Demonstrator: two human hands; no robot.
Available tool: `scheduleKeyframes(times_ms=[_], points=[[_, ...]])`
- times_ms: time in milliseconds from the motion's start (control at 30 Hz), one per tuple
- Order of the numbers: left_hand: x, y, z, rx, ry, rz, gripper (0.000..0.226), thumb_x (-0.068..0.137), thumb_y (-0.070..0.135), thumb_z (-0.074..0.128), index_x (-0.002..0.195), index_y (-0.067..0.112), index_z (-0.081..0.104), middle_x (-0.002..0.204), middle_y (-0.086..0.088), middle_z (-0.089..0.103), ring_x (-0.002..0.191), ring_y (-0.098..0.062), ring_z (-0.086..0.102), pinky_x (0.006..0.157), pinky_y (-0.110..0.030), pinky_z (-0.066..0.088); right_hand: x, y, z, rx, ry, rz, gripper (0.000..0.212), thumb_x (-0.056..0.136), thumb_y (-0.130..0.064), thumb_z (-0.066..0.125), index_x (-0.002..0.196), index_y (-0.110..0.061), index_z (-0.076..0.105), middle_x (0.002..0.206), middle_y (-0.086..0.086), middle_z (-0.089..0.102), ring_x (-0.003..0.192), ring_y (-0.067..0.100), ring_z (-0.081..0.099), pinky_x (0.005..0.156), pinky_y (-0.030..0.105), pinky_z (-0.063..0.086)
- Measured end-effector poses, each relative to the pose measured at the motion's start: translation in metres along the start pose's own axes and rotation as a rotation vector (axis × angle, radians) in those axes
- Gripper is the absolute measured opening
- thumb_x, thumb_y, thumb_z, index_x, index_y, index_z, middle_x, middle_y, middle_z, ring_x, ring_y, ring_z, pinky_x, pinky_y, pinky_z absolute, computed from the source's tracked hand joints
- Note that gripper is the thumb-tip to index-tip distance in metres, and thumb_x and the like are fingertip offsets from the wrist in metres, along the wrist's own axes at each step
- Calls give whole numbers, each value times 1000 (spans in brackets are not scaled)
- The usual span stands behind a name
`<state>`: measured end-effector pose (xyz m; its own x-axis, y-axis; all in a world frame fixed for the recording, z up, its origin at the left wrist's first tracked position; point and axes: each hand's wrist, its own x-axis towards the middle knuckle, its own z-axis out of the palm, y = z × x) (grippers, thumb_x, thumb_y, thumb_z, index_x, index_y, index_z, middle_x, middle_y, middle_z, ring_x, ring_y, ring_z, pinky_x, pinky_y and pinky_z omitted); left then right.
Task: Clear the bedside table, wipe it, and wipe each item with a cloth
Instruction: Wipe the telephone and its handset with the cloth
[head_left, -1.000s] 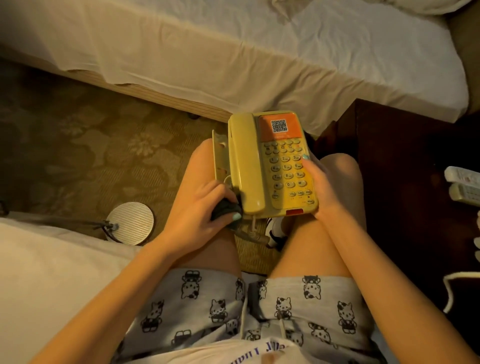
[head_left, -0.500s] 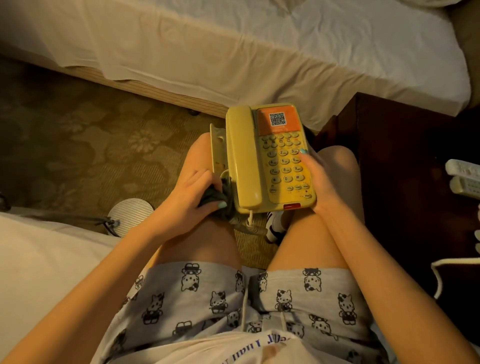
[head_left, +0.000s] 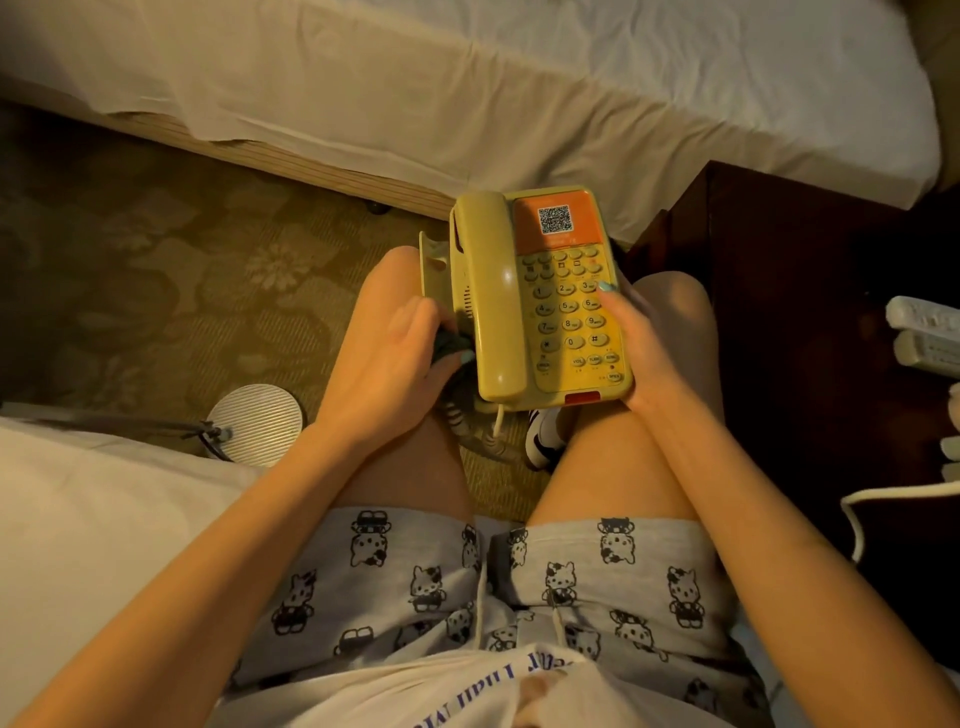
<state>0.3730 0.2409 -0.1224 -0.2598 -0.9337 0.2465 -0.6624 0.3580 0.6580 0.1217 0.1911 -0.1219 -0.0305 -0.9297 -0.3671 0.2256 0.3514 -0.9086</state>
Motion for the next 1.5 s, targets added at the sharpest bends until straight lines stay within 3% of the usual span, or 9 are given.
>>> scheduleKeyframes(times_ms=[133,333,467,567,733,933,1133,1333,1500], points=[[9,12,1,22,58,-43,16,91,13,63,96,6,49,92,0,46,79,0,31,74,-7,32,2,-1,-3,5,-9,-9,45,96,-16,51,140,-15,46,110,8,70,100,25,68,83,40,57],[52,-4,5,92,134,-138,16,94,32,51,99,19,43,97,-7,57,88,-26,55,73,-48,48,5,0,-3,-3,-1,-18,44,96,-15,50,141,-15,46,118,13,66,105,28,66,83,39,57],[68,-6,2,26,99,-253,18,97,32,51,103,19,40,107,-9,56,97,-29,55,78,-53,48,8,1,-4,22,29,-32,42,96,-17,52,137,-13,50,119,16,66,107,31,65,88,44,55],[62,-2,-3,79,84,-228,19,95,33,52,104,18,42,102,-9,57,91,-27,55,75,-51,48,12,3,-11,51,33,-15,40,94,-20,54,133,-13,54,122,18,64,112,35,62,94,49,51],[31,27,1,89,97,-169,17,97,15,56,96,-2,55,91,-11,53,81,-12,40,69,-17,22,15,-1,-8,55,48,15,58,79,-34,65,133,-14,55,124,17,64,113,34,62,101,56,44],[15,12,-4,114,1,-75,17,95,17,55,94,1,51,92,-15,53,83,-27,49,71,-29,30,15,2,-2,73,25,26,56,82,-35,62,134,-14,54,125,15,63,114,33,62,102,56,43],[-27,7,-4,232,-126,69,20,89,37,44,99,20,40,95,-4,49,86,-19,41,73,-33,35,16,0,7,124,69,-9,78,64,-42,81,131,-12,56,125,19,62,114,36,61,98,54,46],[-20,3,-11,-62,106,-75,17,90,38,48,99,27,39,95,8,44,85,-14,43,71,-36,43,18,-4,1,222,53,34,41,92,-30,53,126,-8,58,114,15,68,101,30,67,82,43,56],[12,14,-21,-135,231,-80,21,88,36,50,99,22,40,96,11,43,88,-10,44,75,-33,45,14,-3,-3,180,86,45,50,86,-33,60,131,-10,56,123,18,63,111,35,62,98,54,47]])
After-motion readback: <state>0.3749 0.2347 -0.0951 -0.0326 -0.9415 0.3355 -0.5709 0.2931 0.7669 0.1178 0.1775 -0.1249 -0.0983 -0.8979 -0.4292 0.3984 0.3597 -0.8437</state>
